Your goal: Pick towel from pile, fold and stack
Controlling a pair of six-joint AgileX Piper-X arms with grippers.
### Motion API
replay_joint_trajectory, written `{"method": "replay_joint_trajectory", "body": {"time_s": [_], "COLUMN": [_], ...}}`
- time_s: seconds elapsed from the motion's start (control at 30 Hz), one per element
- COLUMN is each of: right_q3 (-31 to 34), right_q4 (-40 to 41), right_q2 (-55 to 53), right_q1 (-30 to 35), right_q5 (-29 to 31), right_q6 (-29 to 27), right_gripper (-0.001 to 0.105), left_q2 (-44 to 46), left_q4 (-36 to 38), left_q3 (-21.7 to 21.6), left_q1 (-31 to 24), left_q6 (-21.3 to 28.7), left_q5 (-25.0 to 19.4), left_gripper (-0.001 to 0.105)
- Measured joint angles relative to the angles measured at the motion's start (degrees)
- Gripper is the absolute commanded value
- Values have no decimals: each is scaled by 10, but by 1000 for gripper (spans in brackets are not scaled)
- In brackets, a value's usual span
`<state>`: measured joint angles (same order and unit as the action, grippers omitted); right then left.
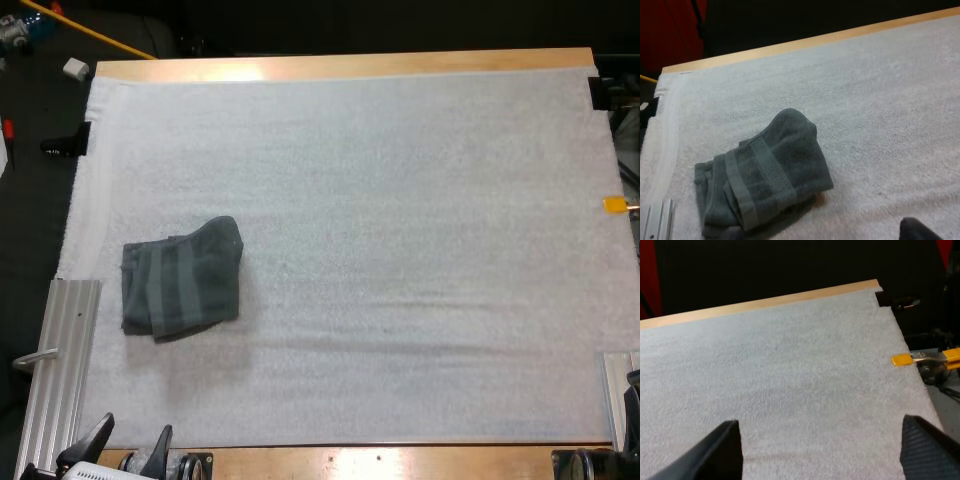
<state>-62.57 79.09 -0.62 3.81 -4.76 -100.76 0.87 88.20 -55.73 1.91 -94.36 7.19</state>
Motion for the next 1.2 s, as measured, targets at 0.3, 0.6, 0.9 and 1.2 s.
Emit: {"method": "replay_joint_trajectory", "body": {"time_s": [0.3,0.6,0.9,1.2], "right_q3": [28,134,209,267], "right_q4": [-70,-174,-202,-196], "right_q2": [0,1,2,2], "right_q1": [0,0,0,0], "right_q5": [-1,-1,0,0], "right_q6": [0,0,0,0], "right_gripper": [64,64,64,64], "left_q2": [0,0,-1,-1], "left_q4": [-95,-219,-260,-270], "left_q3": [12,94,160,233], "left_q1": [0,-1,0,0], "left_q6": [4,9,14,14], "left_q5": [0,-2,-4,-4], "left_gripper": [59,59,59,59]}}
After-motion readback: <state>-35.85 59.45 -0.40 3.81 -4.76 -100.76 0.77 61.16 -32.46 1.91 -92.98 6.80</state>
